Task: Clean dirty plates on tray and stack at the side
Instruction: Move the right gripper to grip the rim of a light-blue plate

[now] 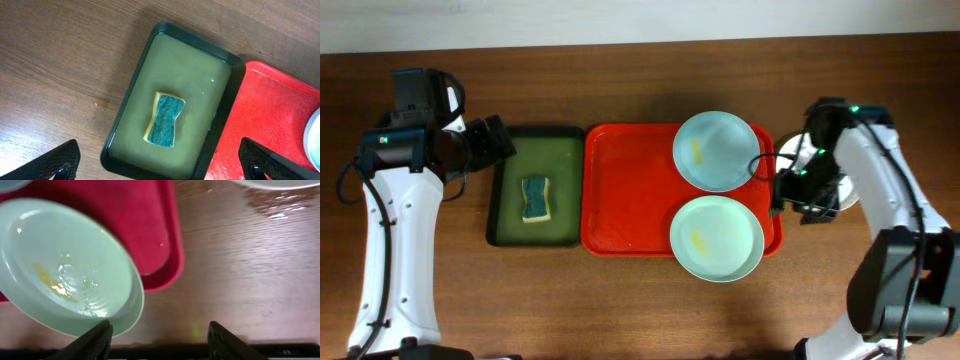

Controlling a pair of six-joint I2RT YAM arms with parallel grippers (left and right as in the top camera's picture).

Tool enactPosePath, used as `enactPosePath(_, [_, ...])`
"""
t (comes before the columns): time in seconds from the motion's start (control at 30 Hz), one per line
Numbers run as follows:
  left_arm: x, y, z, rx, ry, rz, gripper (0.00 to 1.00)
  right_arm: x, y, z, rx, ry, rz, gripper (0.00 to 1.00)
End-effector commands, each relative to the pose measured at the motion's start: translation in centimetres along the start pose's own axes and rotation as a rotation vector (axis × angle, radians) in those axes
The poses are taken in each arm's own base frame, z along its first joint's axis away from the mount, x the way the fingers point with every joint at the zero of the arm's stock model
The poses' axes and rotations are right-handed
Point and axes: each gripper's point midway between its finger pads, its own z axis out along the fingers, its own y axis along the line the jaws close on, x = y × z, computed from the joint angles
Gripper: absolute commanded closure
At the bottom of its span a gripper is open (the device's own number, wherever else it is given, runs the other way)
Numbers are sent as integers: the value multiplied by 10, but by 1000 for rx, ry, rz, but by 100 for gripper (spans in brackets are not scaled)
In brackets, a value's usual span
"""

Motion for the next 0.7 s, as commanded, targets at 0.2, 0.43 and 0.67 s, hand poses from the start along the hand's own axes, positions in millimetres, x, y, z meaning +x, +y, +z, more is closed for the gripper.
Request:
enactPosePath(0.2, [-3, -2, -3, 11, -10, -10, 1, -20, 20, 74, 49, -137, -170, 72])
enactPosePath(0.43, [-3, -2, -3, 11, -10, -10, 1, 9, 100, 77, -248, -56, -272, 96])
enactPosePath(0.67, [-3, -2, -3, 11, -10, -10, 0, -24, 169, 74, -306, -257, -45, 96])
